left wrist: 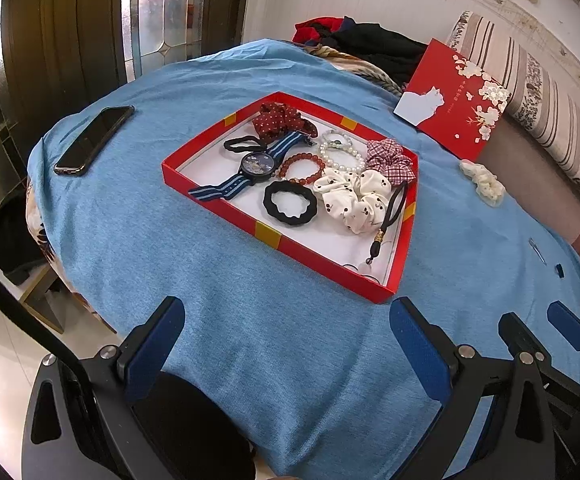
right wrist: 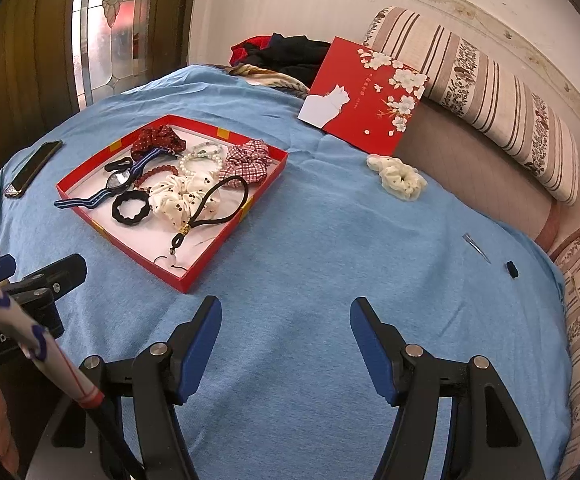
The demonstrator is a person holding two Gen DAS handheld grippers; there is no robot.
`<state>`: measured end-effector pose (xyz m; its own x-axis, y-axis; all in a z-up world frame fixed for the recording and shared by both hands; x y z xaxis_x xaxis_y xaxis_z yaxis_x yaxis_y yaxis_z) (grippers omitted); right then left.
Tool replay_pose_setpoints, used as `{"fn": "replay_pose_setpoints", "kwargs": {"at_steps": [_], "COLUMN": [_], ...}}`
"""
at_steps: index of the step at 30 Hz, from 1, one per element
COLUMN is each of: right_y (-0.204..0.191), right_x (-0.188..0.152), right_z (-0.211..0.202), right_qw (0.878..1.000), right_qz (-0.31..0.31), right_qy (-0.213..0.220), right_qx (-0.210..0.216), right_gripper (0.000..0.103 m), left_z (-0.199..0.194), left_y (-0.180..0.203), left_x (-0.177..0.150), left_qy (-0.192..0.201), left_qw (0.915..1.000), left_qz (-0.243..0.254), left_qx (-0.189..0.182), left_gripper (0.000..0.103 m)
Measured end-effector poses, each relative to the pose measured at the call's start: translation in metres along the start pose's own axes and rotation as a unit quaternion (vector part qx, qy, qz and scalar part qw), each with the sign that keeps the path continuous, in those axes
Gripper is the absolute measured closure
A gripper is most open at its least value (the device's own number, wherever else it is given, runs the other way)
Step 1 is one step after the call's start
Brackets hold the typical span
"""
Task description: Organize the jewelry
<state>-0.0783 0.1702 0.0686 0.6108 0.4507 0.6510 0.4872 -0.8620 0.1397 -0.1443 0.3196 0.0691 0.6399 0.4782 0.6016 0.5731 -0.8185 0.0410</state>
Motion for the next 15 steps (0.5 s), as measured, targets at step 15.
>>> {"fn": "replay_pose_setpoints", "kwargs": {"at_steps": [15], "right_y": [-0.0087], "right_x": [0.0003], "right_z": [0.0048], "right_qw": [1.0], "right_qz": [-0.004], "right_qy": [-0.002], "right_qx": [0.005], "right_gripper": [0.031], "left_z": [0.0045], "left_y": [-0.0065], "left_x": [-0.0011], "left_qy": [-0.008], "left_qw": [0.9998], "left_qz": [-0.011], "left_qx": [0.012], "left_gripper": [0.001]}}
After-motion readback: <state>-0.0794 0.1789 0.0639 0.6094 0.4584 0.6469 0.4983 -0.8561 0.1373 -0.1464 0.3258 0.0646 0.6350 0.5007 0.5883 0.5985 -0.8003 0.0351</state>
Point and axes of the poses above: each gripper's, at about its wrist camera, not at the fingertips, and z roughly the way its jaws point, y to its right, x to its top, the point moved 4 cm from there along z, roughly the way its jaws point, and after that the axes turned 9 degrees about x, right-handed, at the moved point
